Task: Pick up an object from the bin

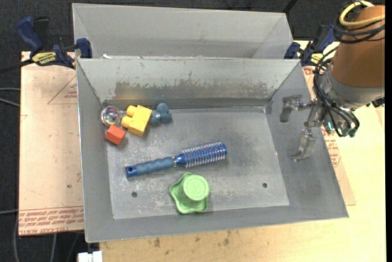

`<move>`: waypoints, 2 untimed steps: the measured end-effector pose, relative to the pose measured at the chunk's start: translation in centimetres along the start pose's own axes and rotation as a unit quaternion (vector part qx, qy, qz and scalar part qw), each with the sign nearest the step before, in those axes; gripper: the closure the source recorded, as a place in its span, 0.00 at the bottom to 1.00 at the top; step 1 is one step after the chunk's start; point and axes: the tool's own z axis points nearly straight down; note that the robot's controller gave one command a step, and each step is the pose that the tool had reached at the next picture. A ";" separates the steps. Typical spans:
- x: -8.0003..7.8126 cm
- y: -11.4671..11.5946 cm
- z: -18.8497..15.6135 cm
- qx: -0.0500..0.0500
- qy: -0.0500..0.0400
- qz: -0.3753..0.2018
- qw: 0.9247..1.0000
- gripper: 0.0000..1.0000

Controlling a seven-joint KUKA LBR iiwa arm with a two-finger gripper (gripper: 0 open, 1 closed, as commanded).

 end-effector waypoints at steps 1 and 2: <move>4.3 6.7 6.8 -0.002 0.001 0.050 0.999 0.00; -2.2 11.4 13.4 0.000 -0.003 -0.055 0.998 0.00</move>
Offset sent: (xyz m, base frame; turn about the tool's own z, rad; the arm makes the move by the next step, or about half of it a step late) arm -0.0415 0.0622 -0.0640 0.1051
